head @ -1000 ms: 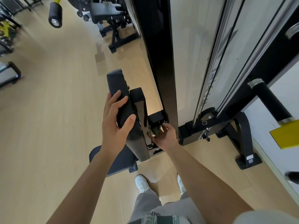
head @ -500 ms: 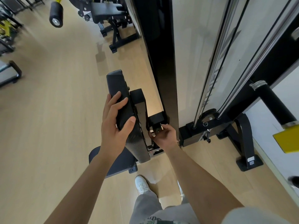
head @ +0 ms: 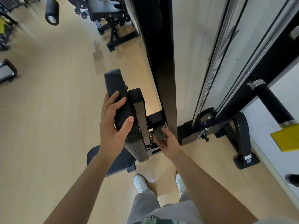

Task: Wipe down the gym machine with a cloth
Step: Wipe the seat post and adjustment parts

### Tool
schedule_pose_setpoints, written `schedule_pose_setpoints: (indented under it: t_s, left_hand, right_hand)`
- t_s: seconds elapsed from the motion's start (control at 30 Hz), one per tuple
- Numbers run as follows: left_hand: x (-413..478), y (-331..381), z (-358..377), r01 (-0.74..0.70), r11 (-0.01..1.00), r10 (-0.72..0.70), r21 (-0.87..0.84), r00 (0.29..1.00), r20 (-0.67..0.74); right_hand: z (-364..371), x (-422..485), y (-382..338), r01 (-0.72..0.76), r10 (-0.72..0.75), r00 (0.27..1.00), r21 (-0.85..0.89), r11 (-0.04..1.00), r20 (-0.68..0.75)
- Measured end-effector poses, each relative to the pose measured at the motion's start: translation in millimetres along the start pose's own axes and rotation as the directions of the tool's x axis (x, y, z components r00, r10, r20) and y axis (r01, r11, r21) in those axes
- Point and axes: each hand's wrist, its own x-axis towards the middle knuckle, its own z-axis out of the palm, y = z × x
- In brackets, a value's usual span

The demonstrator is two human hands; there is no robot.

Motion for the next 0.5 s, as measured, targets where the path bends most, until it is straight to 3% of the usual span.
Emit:
schedule_pose_setpoints:
  t_s: [0.07,0.13,0.2,0.27,0.33,0.4,0.5]
  left_hand:
    - [0,0,0,0.002,1.0,-0.002,-0.001,1.0,0.002]
    - [0,1,0,0.002,1.0,-0.002,-0.004,1.0,0.002]
    - [0,1,1,0.002,1.0,-0.002,-0.006,1.0,-0.001]
    - [0,1,1,0.003,1.0,-0.003,-0.008,1.0,-0.004]
    - [0,1,1,0.004,1.0,-0.004,-0.009,1.0,-0.005]
    - [-1,1,1,0.006,1.0,-0.006,-0.008,1.0,-0.005]
    - [-1,1,0,0.008,1.0,-0.008,-0.006,1.0,-0.004]
  right_hand:
    - [4,-4,2,0.12,-0.121,0.993,-0.184,0.976,0.007]
    - [5,-8,7,0.317,-0.311,0.945,-0.488,0.813,0.097]
    - [2,-7,13,0.516,-0.494,0.818,-0.759,0.399,0.296]
    - [1,-8,19,0.577,-0.507,0.708,-0.817,0.012,0.492]
    - [0,-10,22,0.528,-0.427,0.643,-0.772,-0.355,0.636]
    - [0,-13,25,0.387,-0.33,0.663,-0.684,-0.618,0.672]
    - [9,-14,23,0.229,-0.268,0.747,-0.614,-0.755,0.609]
